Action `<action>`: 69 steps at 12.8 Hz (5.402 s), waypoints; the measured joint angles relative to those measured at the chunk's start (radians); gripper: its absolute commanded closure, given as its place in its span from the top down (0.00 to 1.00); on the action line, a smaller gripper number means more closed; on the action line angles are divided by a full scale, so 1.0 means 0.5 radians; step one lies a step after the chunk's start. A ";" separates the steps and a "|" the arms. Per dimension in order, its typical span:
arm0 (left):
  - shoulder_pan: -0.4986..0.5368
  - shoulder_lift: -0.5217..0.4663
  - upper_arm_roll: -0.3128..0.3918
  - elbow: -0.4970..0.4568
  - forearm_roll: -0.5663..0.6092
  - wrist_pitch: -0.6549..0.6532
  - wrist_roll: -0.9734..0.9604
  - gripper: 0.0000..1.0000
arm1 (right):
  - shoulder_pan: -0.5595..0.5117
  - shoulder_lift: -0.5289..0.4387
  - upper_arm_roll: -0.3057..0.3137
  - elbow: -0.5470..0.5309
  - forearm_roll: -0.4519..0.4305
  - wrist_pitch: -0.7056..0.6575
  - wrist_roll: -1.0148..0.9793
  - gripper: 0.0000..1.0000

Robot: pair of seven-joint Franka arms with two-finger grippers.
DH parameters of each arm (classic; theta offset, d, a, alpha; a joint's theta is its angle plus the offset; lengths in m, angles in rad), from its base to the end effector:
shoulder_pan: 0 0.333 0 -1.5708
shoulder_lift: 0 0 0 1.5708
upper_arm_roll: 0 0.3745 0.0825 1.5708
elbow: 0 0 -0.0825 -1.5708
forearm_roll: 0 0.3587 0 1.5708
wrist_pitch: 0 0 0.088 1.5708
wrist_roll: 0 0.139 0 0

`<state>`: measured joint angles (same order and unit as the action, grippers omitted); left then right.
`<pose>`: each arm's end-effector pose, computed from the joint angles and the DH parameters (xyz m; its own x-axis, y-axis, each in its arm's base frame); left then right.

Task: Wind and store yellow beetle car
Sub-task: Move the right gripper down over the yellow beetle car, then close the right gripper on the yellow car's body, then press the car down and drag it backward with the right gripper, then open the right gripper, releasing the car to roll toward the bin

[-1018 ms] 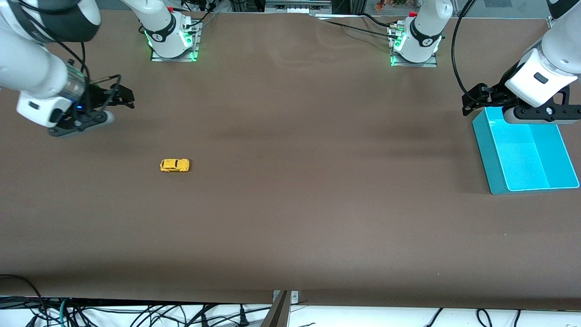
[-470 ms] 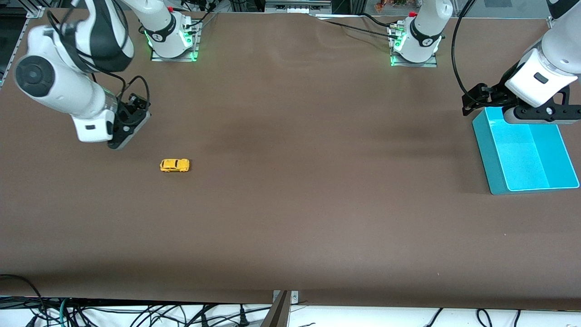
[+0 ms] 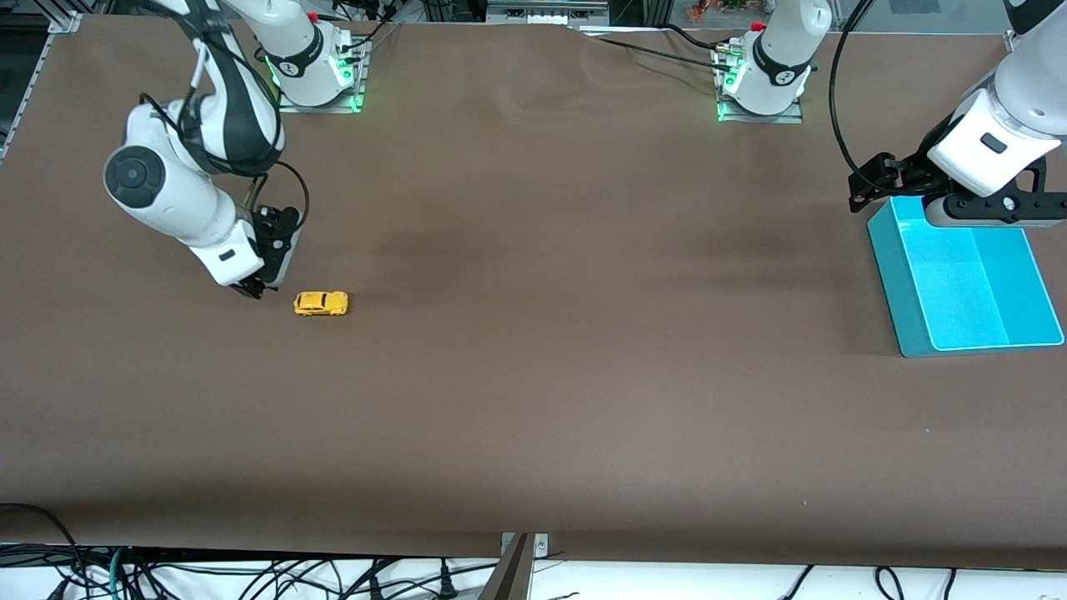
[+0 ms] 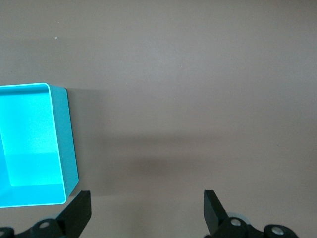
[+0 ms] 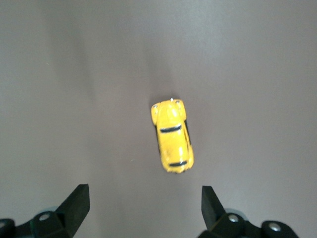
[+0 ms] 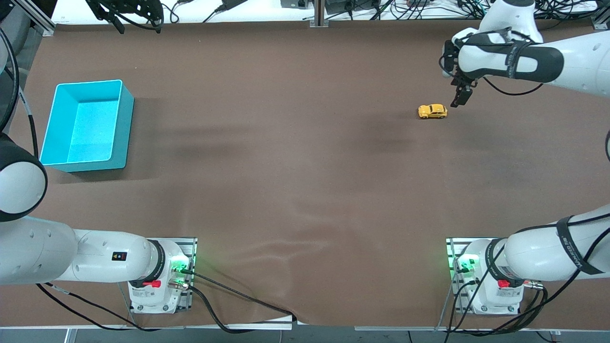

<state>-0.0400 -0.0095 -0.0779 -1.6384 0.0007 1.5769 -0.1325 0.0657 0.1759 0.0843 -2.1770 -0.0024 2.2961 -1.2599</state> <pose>0.5188 -0.0616 0.6264 0.9986 0.0148 -0.0514 0.0144 -0.9999 -0.0083 0.5334 0.0796 0.3496 0.1593 0.9872 -0.0048 0.9856 -0.1593 -0.0574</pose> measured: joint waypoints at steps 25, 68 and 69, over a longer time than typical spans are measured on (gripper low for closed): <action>0.000 0.000 0.000 0.000 0.000 0.000 0.000 1.00 | -0.019 0.436 0.030 -0.231 0.000 0.966 -0.357 0.09; 0.000 0.000 -0.001 0.001 0.000 0.000 0.000 1.00 | -0.499 0.307 0.353 -0.003 -0.087 0.361 -0.750 1.00; 0.000 0.000 -0.001 0.001 0.000 0.000 0.000 1.00 | -0.498 0.256 0.374 0.072 -0.087 0.235 -0.739 1.00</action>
<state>-0.0398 -0.0095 -0.0783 -1.6381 0.0007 1.5768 -0.1325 -0.1832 0.3040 0.2715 -2.1412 -0.0458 2.4136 -1.6292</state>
